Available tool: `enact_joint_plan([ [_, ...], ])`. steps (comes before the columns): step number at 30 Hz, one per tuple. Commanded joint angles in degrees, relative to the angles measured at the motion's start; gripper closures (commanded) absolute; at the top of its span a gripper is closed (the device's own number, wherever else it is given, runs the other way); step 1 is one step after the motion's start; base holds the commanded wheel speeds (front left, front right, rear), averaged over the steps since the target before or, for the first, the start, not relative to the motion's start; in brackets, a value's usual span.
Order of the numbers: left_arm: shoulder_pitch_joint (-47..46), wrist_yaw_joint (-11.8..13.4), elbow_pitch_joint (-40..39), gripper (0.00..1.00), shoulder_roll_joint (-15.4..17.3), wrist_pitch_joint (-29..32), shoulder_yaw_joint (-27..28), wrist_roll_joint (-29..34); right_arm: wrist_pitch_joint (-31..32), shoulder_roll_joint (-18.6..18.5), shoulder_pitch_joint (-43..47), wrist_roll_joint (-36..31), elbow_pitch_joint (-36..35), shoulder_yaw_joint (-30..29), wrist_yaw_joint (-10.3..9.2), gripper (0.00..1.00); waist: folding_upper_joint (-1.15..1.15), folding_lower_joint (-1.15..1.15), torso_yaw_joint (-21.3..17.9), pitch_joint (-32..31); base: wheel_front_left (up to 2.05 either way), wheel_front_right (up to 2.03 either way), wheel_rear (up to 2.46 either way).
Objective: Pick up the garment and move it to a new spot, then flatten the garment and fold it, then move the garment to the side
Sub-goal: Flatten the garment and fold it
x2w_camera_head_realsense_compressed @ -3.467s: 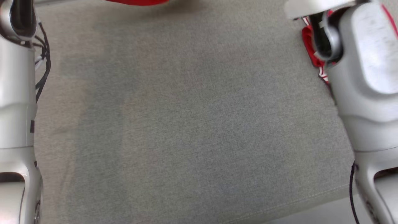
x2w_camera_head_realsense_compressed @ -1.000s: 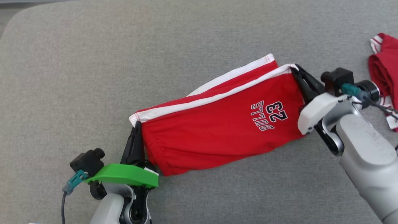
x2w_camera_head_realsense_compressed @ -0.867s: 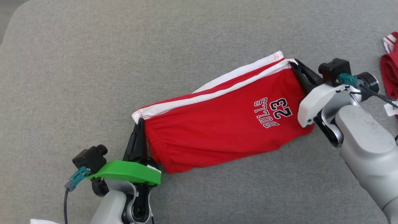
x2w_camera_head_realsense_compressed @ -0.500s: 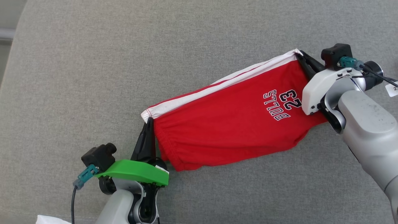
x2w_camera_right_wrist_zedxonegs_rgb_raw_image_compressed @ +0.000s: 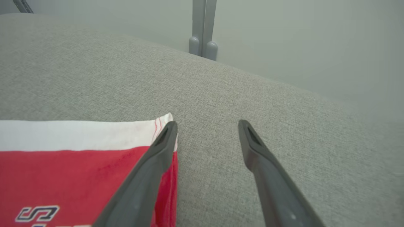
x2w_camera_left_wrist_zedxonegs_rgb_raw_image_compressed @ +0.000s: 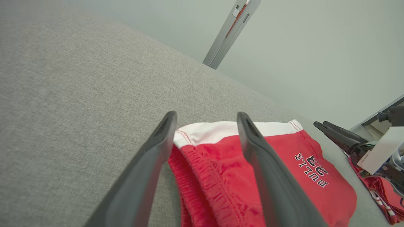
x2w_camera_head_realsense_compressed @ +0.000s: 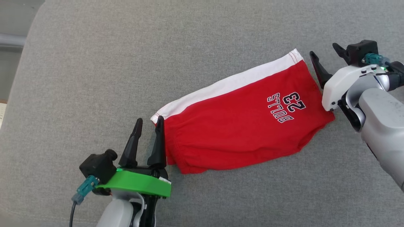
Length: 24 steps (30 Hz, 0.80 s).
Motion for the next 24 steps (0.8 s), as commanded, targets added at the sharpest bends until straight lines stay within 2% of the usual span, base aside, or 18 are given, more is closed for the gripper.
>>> enact_joint_plan([
  [1,1.2,-0.2,-1.0,0.00,0.2,0.0,0.7,1.6,-0.4,-0.7,0.7,0.6,-0.2,0.0,-0.10,0.00,0.00,0.00,-0.3,-1.3,0.00,0.00,0.00],
  [9,5.1,0.0,-6.2,0.00,0.2,0.0,4.2,8.0,-0.6,-2.9,5.9,5.2,-3.5,0.9,-0.10,0.00,0.00,0.00,-0.8,-5.5,0.00,0.00,0.00],
  [13,6.5,0.4,-8.3,0.00,0.2,0.0,5.6,9.9,2.0,-3.6,9.0,9.5,-5.7,2.5,-0.10,0.00,0.00,0.00,-0.3,-6.8,0.00,0.00,0.00],
  [24,8.6,1.0,-9.7,0.00,0.2,0.0,7.1,9.4,10.4,-3.5,11.9,16.0,-5.1,5.5,-0.10,0.00,0.00,0.00,2.4,-7.2,0.00,0.00,0.00],
])
